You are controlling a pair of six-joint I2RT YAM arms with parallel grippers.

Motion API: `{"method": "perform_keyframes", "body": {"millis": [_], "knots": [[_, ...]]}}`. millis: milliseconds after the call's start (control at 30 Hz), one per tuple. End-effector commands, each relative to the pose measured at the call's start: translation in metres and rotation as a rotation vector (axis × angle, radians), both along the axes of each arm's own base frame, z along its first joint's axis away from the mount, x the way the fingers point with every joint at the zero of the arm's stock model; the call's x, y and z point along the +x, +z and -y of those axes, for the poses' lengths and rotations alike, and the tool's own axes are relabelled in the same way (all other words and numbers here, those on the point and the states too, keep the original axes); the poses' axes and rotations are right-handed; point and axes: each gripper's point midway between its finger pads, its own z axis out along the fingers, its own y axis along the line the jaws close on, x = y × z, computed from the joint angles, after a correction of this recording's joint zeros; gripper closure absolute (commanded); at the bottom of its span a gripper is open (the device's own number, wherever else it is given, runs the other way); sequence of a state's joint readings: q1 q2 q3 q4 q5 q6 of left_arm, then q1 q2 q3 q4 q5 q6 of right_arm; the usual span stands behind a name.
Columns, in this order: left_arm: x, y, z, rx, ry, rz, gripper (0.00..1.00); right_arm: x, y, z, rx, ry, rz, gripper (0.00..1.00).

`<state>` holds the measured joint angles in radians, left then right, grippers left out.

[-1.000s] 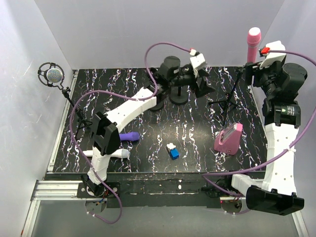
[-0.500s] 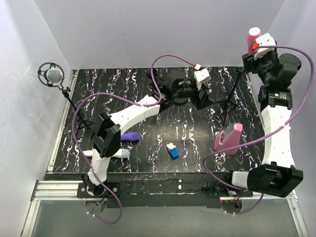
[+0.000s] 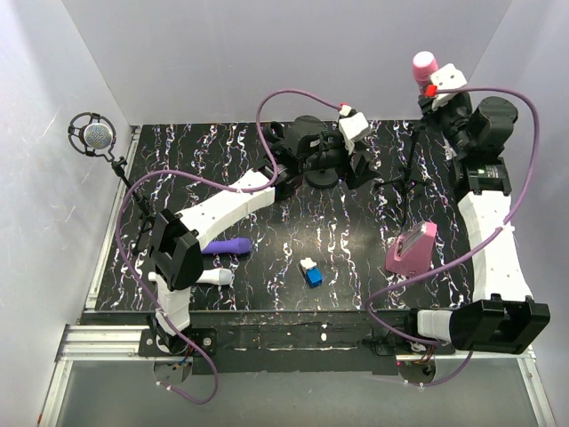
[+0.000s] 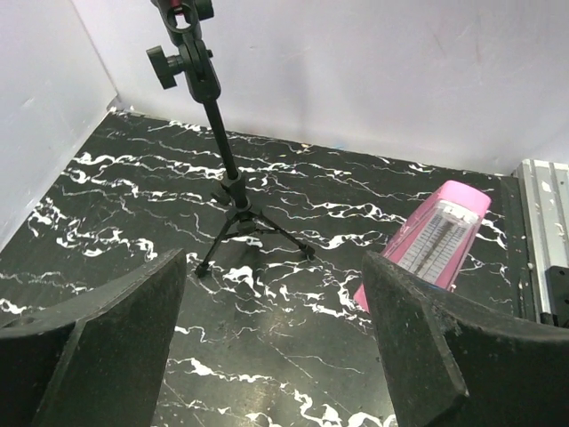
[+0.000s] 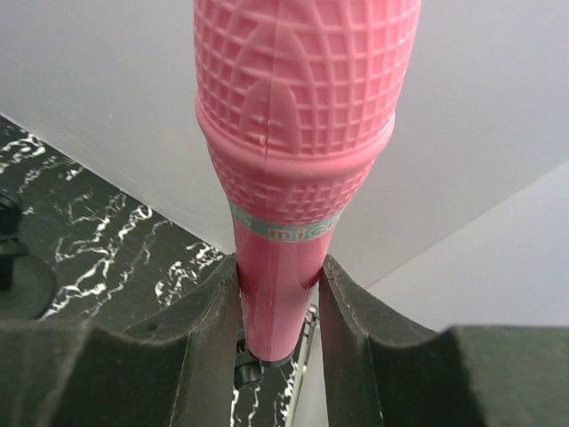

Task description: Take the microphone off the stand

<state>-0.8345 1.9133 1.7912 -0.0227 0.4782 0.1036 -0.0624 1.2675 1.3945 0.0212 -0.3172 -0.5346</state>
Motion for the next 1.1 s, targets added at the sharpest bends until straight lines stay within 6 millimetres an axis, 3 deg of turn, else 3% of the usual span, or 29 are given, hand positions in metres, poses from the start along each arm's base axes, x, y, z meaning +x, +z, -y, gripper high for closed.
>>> {"method": "perform_keyframes", "body": {"millis": [0,433,700,867,1067], "knots": [[0.01,0.026,-0.006,-0.086,0.069,0.02,0.2,-0.021,0.069,-0.017,-0.006,-0.049,0.202,0.99],[0.023,0.03,0.0,-0.145,0.109,0.046,0.2,-0.033,0.113,-0.061,0.126,-0.015,0.206,0.99],[0.021,0.019,-0.011,-0.106,0.131,0.06,0.19,-0.05,0.086,-0.084,0.174,0.032,0.08,0.99],[0.018,0.022,-0.026,-0.099,0.149,0.067,0.19,-0.061,0.082,-0.101,0.214,0.122,0.025,0.99],[-0.004,0.057,-0.062,-0.106,0.159,0.149,0.18,-0.079,0.063,-0.122,0.286,0.245,-0.1,0.99]]}}
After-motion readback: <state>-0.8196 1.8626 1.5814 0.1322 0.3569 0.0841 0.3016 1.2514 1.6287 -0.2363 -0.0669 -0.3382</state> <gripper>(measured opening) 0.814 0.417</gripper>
